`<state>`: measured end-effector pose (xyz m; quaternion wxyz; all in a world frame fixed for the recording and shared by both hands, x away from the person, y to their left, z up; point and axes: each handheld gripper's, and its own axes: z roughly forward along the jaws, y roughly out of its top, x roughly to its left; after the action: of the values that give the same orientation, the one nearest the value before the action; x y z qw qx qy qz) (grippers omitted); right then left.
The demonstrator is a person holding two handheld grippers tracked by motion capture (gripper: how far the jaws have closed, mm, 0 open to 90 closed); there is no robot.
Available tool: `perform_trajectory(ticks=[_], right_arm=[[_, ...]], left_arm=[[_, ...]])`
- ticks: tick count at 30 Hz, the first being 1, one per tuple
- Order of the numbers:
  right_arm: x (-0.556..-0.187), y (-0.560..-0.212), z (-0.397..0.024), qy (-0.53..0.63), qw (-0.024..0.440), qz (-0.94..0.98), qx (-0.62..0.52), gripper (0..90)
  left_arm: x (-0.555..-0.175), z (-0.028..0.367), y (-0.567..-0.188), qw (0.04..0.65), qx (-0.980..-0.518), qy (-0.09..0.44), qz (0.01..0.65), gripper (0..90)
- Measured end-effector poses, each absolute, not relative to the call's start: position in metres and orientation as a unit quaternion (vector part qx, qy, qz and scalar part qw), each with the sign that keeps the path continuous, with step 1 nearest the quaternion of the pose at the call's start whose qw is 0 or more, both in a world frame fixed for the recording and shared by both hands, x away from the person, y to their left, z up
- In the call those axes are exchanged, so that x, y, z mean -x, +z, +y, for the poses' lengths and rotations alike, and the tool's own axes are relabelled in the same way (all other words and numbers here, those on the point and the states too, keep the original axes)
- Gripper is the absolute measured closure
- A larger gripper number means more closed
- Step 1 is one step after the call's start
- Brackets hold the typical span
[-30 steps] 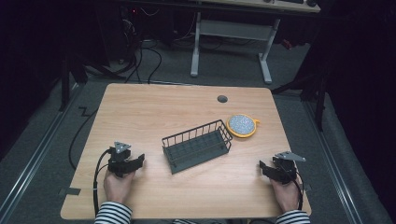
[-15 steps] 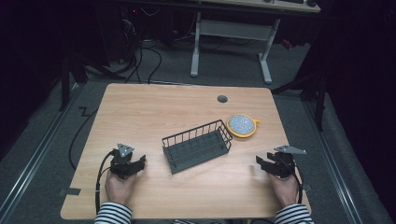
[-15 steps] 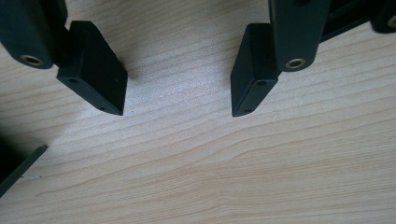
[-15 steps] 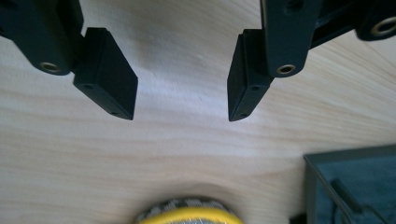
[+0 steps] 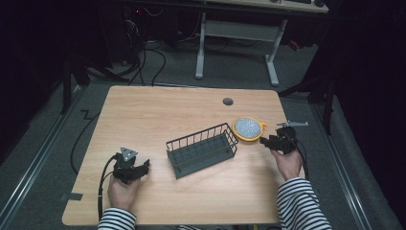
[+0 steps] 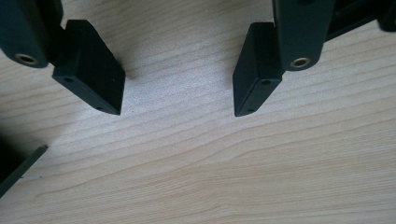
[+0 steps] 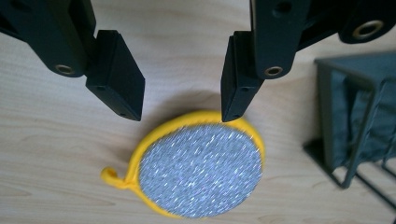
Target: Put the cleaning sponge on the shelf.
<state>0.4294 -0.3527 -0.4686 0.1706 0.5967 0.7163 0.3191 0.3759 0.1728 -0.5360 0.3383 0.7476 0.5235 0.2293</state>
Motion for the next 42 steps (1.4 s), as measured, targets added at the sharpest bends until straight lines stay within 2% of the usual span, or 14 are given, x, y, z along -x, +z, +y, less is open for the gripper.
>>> perform_trajectory(ticks=[8,13,26,29,30,36,42], right_arm=[[-0.466,-0.463,-0.35,0.304,0.164,0.709,-0.615,48.2],[-0.487,-0.47,-0.345,0.284,0.143,0.706,-0.633,45.2],[-0.512,-0.494,-0.343,0.262,0.092,0.687,-0.671,44.5],[-0.513,-0.496,-0.345,0.268,0.079,0.682,-0.676,47.1],[-0.512,-0.497,-0.345,0.269,0.076,0.687,-0.67,54.2],[-0.511,-0.496,-0.346,0.276,0.077,0.696,-0.659,76.7],[-0.51,-0.494,-0.341,0.268,0.09,0.708,-0.647,82.3]], left_arm=[[-0.376,0.173,-0.536,0.338,-0.748,0.229,0.523,34.6],[-0.376,0.172,-0.536,0.338,-0.748,0.229,0.523,34.4],[-0.376,0.172,-0.536,0.338,-0.749,0.229,0.523,33.8],[-0.376,0.172,-0.536,0.338,-0.749,0.229,0.523,33.7],[-0.376,0.172,-0.536,0.338,-0.748,0.229,0.523,33.6],[-0.376,0.172,-0.536,0.338,-0.748,0.229,0.523,33.4],[-0.376,0.172,-0.536,0.338,-0.748,0.229,0.523,33.4]])
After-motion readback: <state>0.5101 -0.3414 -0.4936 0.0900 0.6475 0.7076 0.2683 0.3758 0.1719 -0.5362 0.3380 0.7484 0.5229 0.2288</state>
